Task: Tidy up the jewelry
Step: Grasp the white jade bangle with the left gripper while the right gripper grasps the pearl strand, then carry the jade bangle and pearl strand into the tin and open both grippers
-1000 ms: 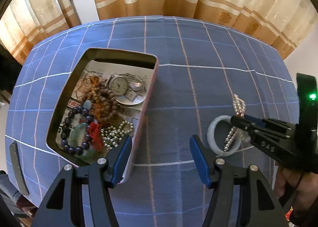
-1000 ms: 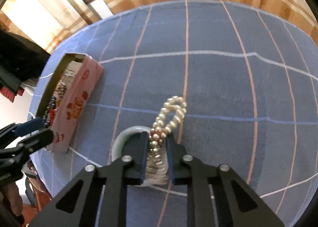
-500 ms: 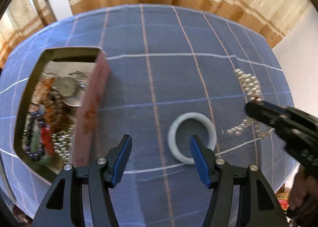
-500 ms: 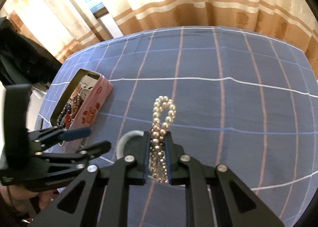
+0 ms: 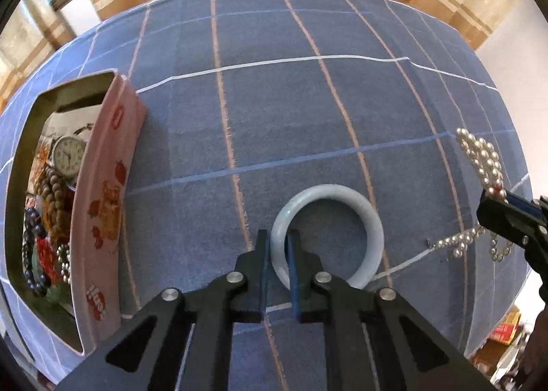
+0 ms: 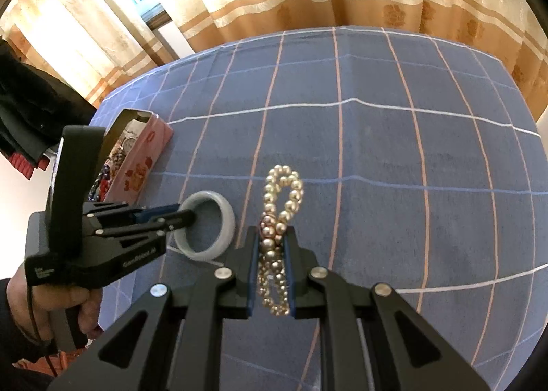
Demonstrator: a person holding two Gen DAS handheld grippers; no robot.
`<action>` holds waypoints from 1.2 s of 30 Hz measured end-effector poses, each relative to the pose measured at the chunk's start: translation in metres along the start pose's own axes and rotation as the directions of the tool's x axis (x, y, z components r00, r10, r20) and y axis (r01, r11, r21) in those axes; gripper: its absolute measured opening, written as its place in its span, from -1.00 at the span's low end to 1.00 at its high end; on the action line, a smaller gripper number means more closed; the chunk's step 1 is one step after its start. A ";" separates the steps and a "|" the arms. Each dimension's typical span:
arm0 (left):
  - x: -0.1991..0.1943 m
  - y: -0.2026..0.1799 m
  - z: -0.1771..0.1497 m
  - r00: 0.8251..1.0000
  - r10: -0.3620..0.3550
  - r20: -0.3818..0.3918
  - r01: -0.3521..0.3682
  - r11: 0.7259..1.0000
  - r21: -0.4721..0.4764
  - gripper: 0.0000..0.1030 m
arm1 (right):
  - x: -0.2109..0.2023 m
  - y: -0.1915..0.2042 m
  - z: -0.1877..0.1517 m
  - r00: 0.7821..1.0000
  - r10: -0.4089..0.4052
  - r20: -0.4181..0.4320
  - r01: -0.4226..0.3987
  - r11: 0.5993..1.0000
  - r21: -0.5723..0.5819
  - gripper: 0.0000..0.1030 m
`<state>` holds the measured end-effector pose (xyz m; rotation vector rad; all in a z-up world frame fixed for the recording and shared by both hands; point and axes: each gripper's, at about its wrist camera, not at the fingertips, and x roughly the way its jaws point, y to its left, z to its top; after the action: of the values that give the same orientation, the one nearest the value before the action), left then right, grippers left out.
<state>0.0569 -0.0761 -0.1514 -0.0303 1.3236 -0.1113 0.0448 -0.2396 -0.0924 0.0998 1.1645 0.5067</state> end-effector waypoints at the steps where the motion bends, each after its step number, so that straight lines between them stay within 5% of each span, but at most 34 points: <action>1: -0.001 0.000 -0.001 1.000 -0.004 -0.001 0.004 1.000 0.003 -0.83 | -0.001 0.000 0.000 1.000 0.003 0.003 -0.003 1.000 -0.001 -0.68; 16: -0.062 0.016 -0.004 0.992 0.022 0.124 -0.020 1.000 -0.018 -0.83 | -0.003 0.025 0.011 0.999 0.036 0.037 -0.033 0.997 -0.064 -0.68; 36: -0.121 0.109 -0.002 0.970 0.091 0.225 -0.058 0.988 -0.146 -0.83 | 0.008 0.104 0.045 0.990 0.124 0.067 -0.111 0.979 -0.172 -0.68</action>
<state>0.0330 0.0438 -0.0447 -0.1079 1.0961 0.0476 0.0535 -0.1359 -0.0462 0.0426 1.0399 0.6978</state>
